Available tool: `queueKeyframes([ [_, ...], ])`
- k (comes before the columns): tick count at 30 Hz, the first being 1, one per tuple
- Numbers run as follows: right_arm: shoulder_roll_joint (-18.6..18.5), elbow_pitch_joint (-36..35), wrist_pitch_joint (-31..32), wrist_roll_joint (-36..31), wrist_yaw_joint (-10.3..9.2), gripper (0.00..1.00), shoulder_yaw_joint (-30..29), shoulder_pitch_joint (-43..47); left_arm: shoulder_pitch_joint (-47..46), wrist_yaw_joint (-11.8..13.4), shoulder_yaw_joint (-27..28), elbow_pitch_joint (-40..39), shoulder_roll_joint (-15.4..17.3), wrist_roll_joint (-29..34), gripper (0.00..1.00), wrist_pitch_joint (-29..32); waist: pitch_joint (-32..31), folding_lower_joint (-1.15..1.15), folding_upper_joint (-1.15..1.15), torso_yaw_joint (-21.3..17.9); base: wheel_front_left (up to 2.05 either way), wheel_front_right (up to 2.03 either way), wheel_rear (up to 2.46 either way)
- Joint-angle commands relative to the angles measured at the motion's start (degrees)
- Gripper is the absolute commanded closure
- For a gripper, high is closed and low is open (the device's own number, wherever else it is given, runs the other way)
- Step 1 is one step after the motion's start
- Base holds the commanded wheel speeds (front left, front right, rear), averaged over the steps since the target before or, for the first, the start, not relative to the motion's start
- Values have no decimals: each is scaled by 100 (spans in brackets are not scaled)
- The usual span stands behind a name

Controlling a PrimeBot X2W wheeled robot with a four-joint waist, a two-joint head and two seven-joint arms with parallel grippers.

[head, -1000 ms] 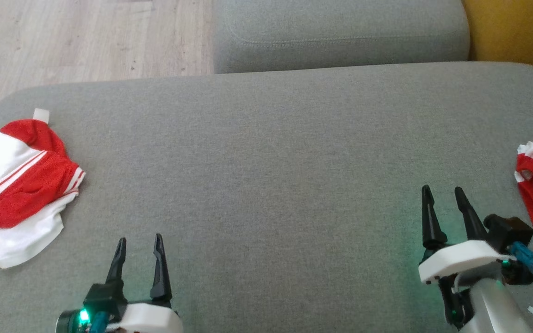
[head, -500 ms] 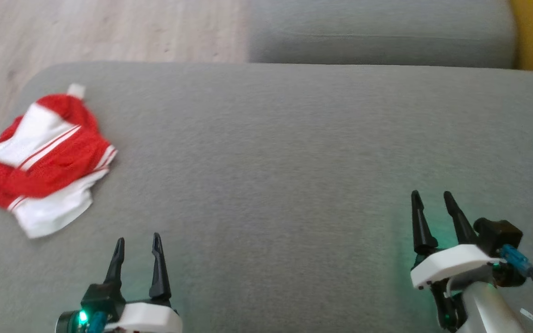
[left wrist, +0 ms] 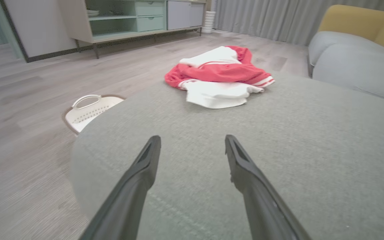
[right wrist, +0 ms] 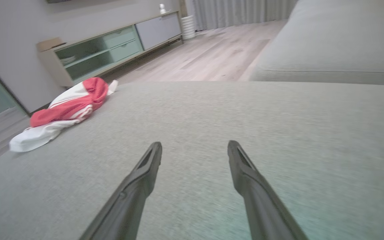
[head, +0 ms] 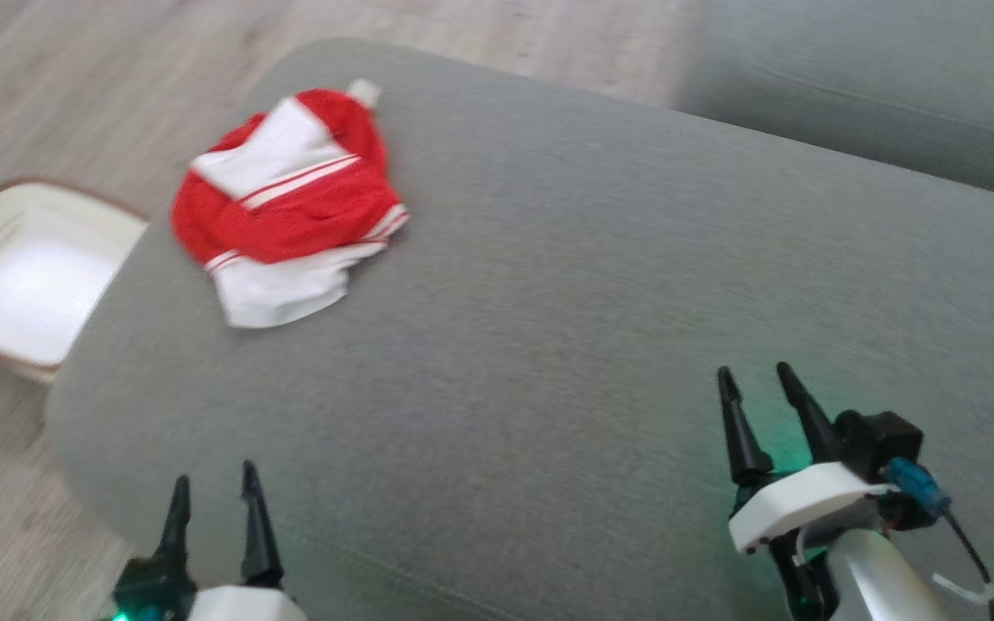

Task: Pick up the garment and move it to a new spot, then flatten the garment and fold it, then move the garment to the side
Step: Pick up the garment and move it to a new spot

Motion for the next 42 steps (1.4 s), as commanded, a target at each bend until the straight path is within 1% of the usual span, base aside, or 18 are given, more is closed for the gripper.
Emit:
queueKeyframes([
  [1,-1,-149,-62,42,-4,0,179,-115,-81,-18,245,-137,8,-55,0,-30,25,0,0,325,0,0,0],
  [4,-1,-131,-62,40,-4,0,295,-148,-60,-90,384,-107,8,-111,0,-30,54,0,0,410,0,0,0],
  [7,-1,-148,-62,3,-4,0,321,-181,-166,-180,584,-192,8,-140,0,-30,134,0,0,415,0,0,0],
  [12,-1,-223,-62,-194,-4,0,248,-265,-597,-471,1129,-550,45,-78,0,-30,435,0,0,270,0,0,0],
  [15,-1,-306,-62,-363,-4,0,143,-348,-1007,-638,1371,-695,154,-3,0,-31,694,0,0,141,0,0,0],
  [19,-11,-483,-62,-559,-4,0,60,-469,-1726,-851,1497,-577,407,104,0,-31,1064,0,0,-61,0,0,0],
  [22,-88,-666,-62,-681,-4,0,45,-557,-2348,-1033,1544,-226,641,64,0,-31,1325,0,0,-230,0,0,0],
  [25,-166,-870,-62,-741,-4,0,63,-672,-2864,-1135,1487,190,798,41,0,-31,1579,0,0,-448,0,0,0],
  [28,-267,-1084,-62,-769,-4,0,94,-817,-3356,-1211,1429,719,894,-110,0,-27,1821,0,0,-653,0,0,0],
  [30,-315,-1233,-62,-768,-4,0,123,-911,-3661,-1245,1359,1102,1006,-180,0,17,1984,0,0,-797,0,0,0],
  [32,-363,-1356,-62,-762,-4,0,202,-989,-3937,-1273,1239,1545,1203,-189,0,108,2120,0,0,-952,0,0,0],
  [33,-419,-1405,-62,-783,-4,0,314,-1020,-4053,-1285,1154,1764,1293,-197,0,161,2182,0,0,-1036,0,0,0],
  [34,-550,-1485,-60,-761,-4,0,460,-1069,-4274,-1297,1117,2162,1397,-333,0,248,2309,0,0,-1177,0,0,0],
  [35,-618,-1527,-60,-736,-4,0,480,-1100,-4371,-1300,1114,2347,1445,-407,0,289,2368,0,0,-1244,0,0,0],
  [39,-798,-1665,-61,-620,-4,0,385,-1178,-4639,-1306,1091,3026,1661,-610,0,432,2548,0,0,-1506,0,0,0],
  [42,-862,-1724,-61,-570,-4,0,247,-1192,-4777,-1308,1036,3450,1751,-720,0,555,2669,0,0,-1644,0,0,0],
])
